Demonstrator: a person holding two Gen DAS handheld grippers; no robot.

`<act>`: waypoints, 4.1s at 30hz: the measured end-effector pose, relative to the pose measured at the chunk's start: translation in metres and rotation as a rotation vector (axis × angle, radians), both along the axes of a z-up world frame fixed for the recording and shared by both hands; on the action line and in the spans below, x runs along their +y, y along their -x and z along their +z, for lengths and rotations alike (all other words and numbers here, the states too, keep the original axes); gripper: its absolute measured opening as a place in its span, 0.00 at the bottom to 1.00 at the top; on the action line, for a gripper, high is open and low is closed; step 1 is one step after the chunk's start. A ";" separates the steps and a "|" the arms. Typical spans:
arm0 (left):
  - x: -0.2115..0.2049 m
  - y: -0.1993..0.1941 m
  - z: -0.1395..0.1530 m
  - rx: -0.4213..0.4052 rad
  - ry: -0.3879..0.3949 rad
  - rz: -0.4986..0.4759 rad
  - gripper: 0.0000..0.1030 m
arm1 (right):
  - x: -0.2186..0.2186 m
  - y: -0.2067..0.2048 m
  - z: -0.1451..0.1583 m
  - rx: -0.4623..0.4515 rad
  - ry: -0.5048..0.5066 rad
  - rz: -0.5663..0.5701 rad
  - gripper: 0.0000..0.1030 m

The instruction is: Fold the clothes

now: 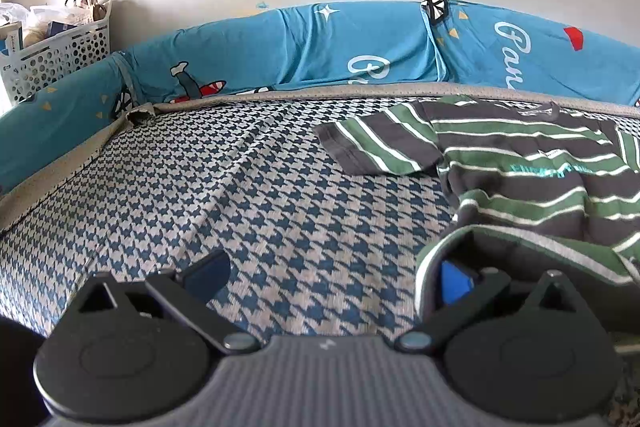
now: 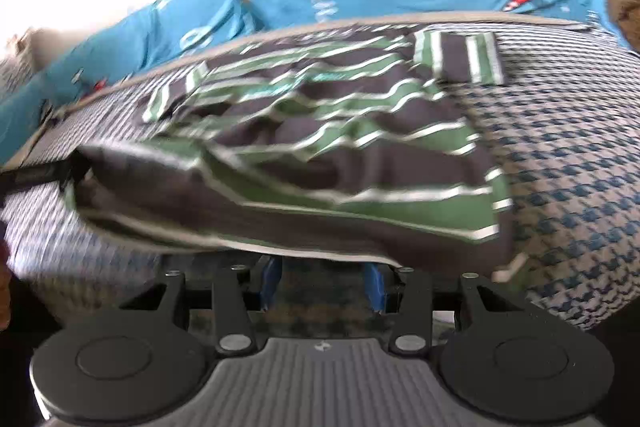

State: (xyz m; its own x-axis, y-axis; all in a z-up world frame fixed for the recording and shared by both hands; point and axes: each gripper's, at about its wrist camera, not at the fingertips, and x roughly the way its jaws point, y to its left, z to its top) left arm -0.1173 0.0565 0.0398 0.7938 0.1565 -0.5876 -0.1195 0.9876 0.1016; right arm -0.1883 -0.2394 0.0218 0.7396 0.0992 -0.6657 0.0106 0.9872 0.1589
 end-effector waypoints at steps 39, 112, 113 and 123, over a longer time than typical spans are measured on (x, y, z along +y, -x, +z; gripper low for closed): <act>0.008 -0.068 -0.019 0.076 0.102 0.008 1.00 | 0.021 -0.010 0.021 -0.166 -0.004 0.220 0.33; 0.015 -0.072 -0.018 0.104 0.200 0.030 1.00 | 0.150 -0.034 -0.036 -0.365 0.598 0.626 0.05; 0.015 -0.072 -0.018 0.102 0.196 0.029 1.00 | 0.149 -0.034 -0.035 -0.364 0.584 0.623 0.00; 0.017 -0.057 -0.011 0.082 0.176 0.025 1.00 | 0.143 -0.021 -0.014 -0.341 0.438 0.674 0.00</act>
State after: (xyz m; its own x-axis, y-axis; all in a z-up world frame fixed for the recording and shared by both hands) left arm -0.0599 0.0733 0.0289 0.7393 0.0651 -0.6702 -0.1431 0.9878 -0.0619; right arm -0.1673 -0.0969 0.0082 0.7816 0.3745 -0.4989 -0.5764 0.7393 -0.3481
